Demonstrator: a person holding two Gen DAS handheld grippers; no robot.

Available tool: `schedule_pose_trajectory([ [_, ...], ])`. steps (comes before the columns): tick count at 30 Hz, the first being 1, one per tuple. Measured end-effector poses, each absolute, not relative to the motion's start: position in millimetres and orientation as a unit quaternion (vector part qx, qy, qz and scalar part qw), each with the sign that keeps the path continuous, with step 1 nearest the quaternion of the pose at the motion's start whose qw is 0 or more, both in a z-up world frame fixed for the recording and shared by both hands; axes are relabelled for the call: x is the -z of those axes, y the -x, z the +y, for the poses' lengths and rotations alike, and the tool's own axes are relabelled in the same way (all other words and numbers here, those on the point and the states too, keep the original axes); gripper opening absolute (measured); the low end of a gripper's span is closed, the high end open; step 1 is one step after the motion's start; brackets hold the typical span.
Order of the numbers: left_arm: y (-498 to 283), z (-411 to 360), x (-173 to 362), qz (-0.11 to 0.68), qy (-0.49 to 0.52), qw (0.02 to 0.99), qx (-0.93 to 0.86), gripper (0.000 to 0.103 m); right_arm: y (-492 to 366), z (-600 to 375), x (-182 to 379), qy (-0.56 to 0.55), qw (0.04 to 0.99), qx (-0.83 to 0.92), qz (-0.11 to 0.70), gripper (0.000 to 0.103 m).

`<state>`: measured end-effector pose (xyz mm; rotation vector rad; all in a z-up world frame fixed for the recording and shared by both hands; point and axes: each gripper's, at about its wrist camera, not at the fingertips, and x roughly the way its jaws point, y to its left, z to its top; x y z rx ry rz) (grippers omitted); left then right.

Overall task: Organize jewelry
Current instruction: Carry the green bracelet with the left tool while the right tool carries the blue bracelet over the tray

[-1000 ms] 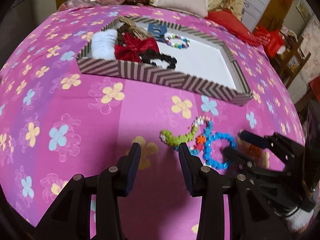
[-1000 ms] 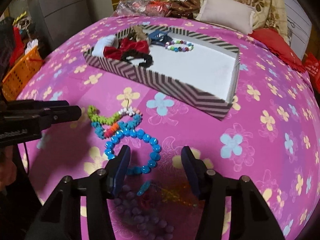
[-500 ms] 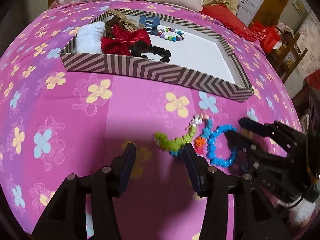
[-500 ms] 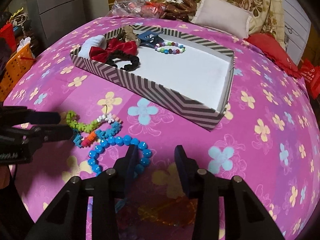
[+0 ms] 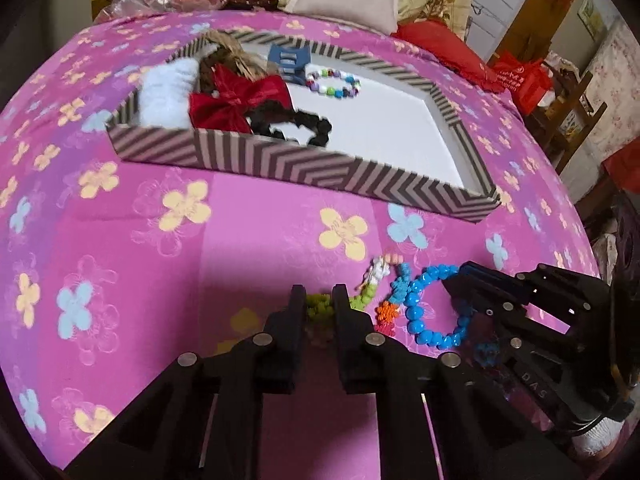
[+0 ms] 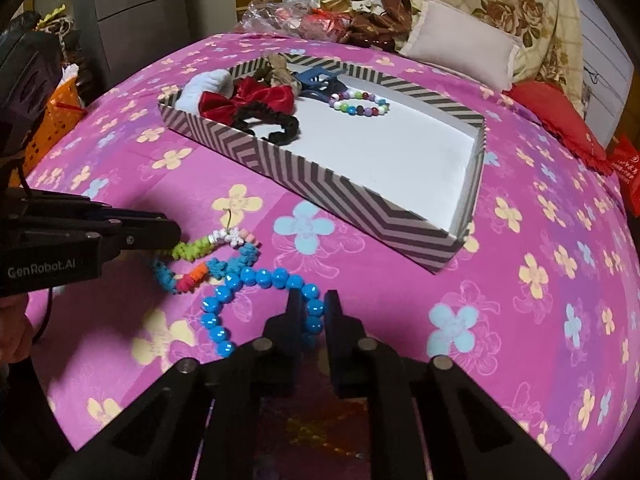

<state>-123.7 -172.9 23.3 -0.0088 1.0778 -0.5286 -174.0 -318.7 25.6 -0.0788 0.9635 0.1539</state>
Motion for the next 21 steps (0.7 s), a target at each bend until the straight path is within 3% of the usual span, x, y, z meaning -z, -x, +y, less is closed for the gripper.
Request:
schedule_pose_trajectory([
  [21,112,-158,-119,0.43,-0.001,0.873,0.229,0.013,174,-318,-119,0.066,0.917,-0.077,0.385,0.009],
])
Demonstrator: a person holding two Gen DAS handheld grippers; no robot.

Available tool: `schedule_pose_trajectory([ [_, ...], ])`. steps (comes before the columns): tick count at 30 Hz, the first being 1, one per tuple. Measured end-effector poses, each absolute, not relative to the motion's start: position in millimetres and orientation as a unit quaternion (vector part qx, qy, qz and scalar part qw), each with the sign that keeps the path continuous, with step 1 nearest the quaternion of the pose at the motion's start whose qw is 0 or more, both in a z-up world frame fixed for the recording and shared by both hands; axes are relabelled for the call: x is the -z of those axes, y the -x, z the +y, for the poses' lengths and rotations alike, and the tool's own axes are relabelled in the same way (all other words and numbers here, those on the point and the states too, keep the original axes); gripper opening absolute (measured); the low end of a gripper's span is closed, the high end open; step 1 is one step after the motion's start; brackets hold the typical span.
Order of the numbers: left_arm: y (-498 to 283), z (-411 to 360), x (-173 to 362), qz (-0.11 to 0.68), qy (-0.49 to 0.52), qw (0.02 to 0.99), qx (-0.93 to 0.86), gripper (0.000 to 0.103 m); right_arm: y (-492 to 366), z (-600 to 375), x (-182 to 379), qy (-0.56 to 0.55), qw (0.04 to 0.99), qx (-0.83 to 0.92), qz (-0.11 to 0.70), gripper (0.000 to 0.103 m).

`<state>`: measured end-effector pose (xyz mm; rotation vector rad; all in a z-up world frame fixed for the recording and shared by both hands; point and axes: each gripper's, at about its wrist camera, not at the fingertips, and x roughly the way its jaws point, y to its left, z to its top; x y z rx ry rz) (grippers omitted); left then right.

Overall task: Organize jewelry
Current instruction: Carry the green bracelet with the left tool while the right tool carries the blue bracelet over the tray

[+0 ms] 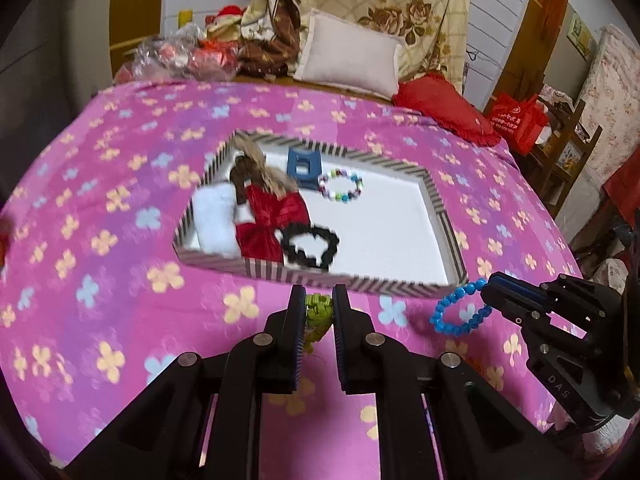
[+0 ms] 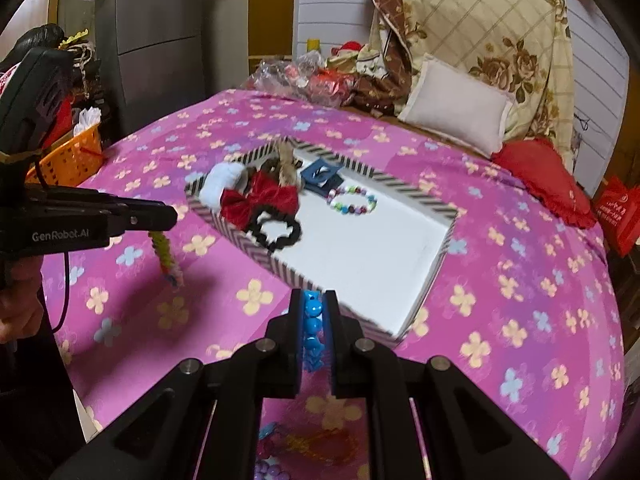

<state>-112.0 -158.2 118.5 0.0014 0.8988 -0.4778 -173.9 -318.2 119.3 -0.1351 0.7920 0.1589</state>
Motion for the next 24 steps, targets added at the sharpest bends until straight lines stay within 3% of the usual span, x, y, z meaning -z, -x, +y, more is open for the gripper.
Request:
schedule_pose_trajectory([
  [14,81,-207,-143,0.405,-0.039,0.884,0.231,0.013,132,-342,-133,0.063,0.92,-0.058,0.384,0.009],
  [24,47,-250,-130,0.414,-0.038,0.878,0.236,0.013,101,-368,-113,0.031,0.913,-0.055,0.403,0.009],
])
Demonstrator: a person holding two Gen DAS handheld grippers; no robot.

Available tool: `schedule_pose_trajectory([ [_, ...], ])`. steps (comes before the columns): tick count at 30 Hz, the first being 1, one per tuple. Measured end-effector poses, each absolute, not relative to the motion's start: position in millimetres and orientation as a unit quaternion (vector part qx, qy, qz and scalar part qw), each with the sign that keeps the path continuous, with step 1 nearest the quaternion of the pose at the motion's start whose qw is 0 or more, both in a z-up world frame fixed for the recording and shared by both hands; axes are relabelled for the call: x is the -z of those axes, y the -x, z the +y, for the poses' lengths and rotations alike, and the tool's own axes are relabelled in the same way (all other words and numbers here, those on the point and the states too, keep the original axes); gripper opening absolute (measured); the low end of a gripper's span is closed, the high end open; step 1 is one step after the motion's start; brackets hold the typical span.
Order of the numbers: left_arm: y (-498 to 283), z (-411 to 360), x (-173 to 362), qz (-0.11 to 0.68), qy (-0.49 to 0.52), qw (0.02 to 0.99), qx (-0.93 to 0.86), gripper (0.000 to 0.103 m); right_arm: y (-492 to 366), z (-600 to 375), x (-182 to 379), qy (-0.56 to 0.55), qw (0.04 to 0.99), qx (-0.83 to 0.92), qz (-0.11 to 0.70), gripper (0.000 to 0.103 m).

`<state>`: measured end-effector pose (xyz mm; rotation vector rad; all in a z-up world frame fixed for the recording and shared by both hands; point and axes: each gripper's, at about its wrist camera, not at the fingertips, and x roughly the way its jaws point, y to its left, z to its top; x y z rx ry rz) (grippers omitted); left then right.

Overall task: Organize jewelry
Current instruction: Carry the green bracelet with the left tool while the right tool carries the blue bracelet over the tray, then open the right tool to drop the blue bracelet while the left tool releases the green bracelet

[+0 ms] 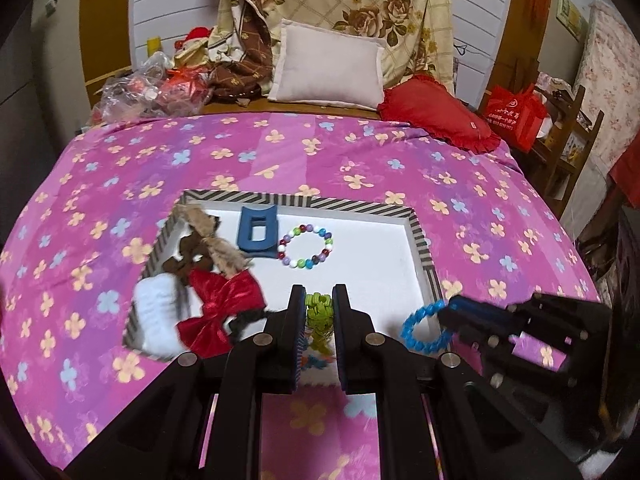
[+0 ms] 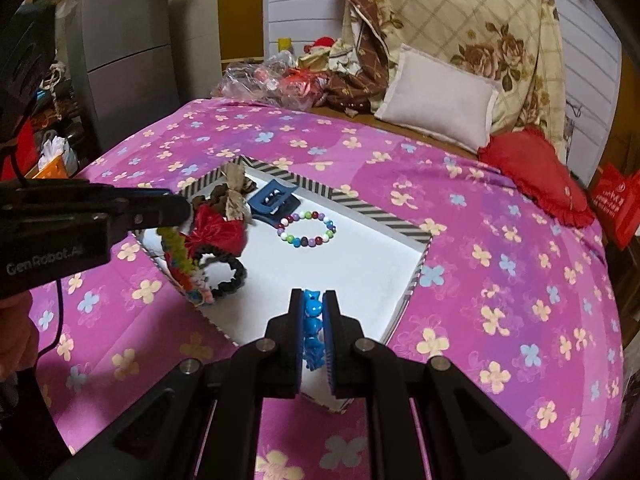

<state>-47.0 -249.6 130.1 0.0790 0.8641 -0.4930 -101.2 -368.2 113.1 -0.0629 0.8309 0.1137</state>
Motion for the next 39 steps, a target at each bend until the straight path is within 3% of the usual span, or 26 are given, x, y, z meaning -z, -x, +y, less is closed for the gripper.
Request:
schedule_pose_trajectory([
  [16,-56,-249,-62,0.476,0.01,0.864,0.165,0.014,-8,-392,-56,-0.003,0.88,-0.072,0.47,0.009],
  [31,-68,-237,-38,0.486,0.024,0.86,0.154,0.014,-82,-412,-38,0.003,0.882,0.013,0.471,0.012],
  [34,-68,-237,-39,0.491,0.03,0.856,0.163,0.028,-77,-419,-38,-0.021,0.882,0.015,0.471,0.03],
  [36,-64,-236,-41,0.487,0.029,0.856,0.169,0.04,-70,-425,-41,-0.049,0.884,0.012,0.465,0.033],
  [39,-58,-235,-46,0.48,0.018,0.861,0.169,0.043,-54,-431,-45,-0.073,0.885,0.007,0.459,0.034],
])
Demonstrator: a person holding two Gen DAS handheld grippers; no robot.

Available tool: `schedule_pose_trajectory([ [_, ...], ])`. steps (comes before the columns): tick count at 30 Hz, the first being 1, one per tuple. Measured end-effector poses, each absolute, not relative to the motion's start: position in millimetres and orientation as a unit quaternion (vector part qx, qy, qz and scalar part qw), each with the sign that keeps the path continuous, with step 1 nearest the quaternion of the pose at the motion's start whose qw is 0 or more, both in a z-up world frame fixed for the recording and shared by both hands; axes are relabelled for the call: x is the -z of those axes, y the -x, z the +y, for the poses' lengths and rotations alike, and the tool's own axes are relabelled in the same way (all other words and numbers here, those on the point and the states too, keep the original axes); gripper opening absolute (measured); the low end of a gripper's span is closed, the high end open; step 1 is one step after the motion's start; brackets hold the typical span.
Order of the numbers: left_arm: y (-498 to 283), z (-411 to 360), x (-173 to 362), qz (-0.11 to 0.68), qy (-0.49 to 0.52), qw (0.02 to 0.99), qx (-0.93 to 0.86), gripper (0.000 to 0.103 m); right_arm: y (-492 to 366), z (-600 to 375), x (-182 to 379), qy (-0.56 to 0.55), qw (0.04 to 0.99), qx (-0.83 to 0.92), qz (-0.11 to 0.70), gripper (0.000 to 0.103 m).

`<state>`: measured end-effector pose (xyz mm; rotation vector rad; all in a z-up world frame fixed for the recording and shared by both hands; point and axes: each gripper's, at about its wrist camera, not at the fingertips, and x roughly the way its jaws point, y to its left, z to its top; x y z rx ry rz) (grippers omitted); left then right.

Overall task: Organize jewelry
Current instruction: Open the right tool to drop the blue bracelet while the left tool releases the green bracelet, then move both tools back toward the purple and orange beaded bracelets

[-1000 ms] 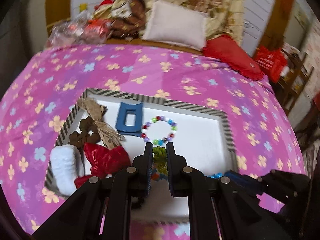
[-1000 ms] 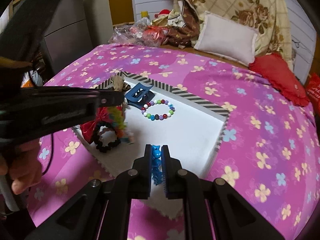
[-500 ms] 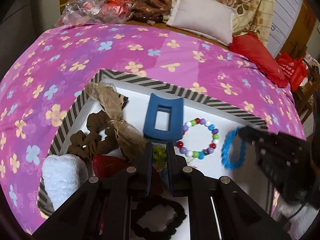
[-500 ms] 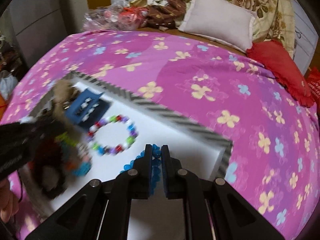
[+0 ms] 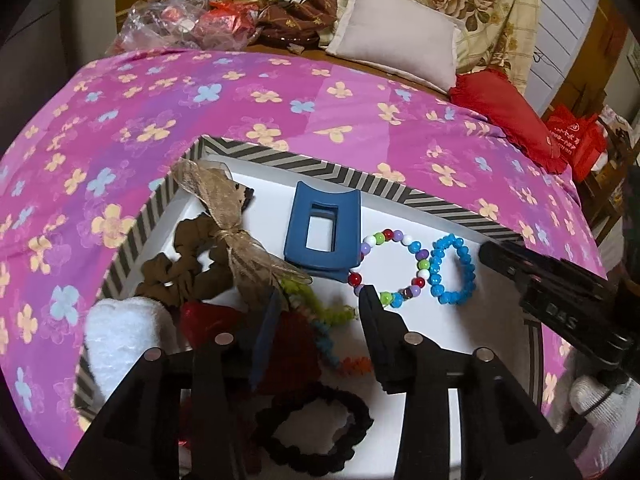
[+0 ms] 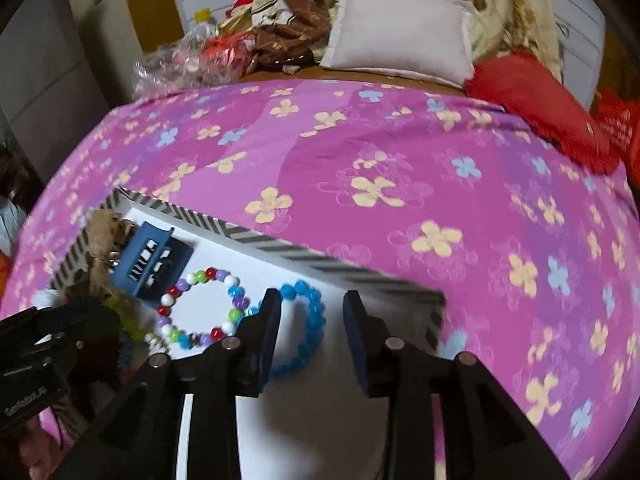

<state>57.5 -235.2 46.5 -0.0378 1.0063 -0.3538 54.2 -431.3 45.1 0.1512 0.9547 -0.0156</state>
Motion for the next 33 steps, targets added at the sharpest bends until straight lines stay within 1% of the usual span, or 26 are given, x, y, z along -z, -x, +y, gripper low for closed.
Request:
schedule_pose_trajectory([
  [2,-51,-233,-52,0.47,0.011,0.867,0.166,0.045,-41,-431,-50,-0.077,0.887,-0.001,0.456,0.037],
  [4,-43,-231,-58,0.458,0.003,0.874,0.161,0.045,-26,-428,-56,-0.072,0.89,-0.007,0.45,0.045],
  [6,-35,-230,-64,0.449,-0.003,0.879,0.16,0.045,-11,-425,-62,-0.067,0.892,-0.011,0.447,0.049],
  [9,-20,-227,-73,0.434,-0.014,0.887,0.157,0.045,12,-421,-72,-0.066,0.895,-0.018,0.44,0.05],
  [12,-4,-225,-81,0.42,-0.025,0.894,0.154,0.045,37,-415,-81,-0.067,0.897,-0.022,0.437,0.054],
  [18,27,-219,-91,0.412,-0.029,0.897,0.155,0.045,74,-401,-96,-0.059,0.902,-0.025,0.426,0.055],
  [22,47,-214,-96,0.406,-0.03,0.901,0.152,0.045,93,-392,-104,-0.064,0.906,-0.026,0.417,0.06],
  [25,58,-210,-100,0.401,-0.031,0.903,0.147,0.045,105,-382,-108,-0.057,0.909,-0.022,0.411,0.062],
  [33,82,-200,-106,0.392,-0.027,0.909,0.138,0.045,128,-369,-110,-0.071,0.913,-0.017,0.402,0.063],
])
